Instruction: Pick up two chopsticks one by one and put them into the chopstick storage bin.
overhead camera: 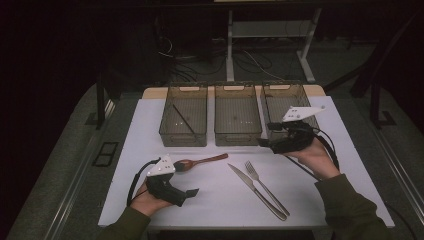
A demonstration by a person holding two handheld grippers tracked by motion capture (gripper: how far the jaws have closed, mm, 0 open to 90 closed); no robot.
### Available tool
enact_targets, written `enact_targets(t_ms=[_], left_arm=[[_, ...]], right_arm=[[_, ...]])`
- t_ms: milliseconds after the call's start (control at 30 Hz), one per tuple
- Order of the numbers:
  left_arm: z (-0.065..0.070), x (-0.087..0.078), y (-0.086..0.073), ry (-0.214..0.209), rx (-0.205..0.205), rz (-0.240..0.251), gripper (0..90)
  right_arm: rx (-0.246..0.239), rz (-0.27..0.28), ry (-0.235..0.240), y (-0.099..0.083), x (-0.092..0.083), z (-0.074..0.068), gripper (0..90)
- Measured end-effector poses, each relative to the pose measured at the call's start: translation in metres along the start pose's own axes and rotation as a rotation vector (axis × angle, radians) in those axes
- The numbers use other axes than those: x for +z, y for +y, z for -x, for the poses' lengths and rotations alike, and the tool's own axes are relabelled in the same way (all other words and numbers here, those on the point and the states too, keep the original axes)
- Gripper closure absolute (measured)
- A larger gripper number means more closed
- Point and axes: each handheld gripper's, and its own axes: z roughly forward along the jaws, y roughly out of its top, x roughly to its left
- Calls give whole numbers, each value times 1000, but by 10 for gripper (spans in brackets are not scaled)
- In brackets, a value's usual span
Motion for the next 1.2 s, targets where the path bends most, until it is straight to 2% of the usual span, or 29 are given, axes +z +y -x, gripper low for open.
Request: enact_targets(t_ms=[300,467,733,833,933,1100,1200], left_arm=[[0,0,0,3,9,1,0],[1,-2,0,4,6,5,0],[2,-2,0,5,5,8,0],[2,-3,1,7,4,9,0],[2,-3,1,9,4,8,0],[2,-4,1,8,6,7,0],[2,-4,1,10,7,5,0]], right_arm=[[31,-43,-47,-34,-21,12,276],[39,-62,-75,-48,-32,17,310],[84,-105,-92,-71,-47,24,420],[77,-130,-99,-79,-51,25,463],[90,-151,-114,-88,-56,28,499],[122,-175,-121,-104,-65,34,604],[112,-180,-127,-112,-70,34,649]])
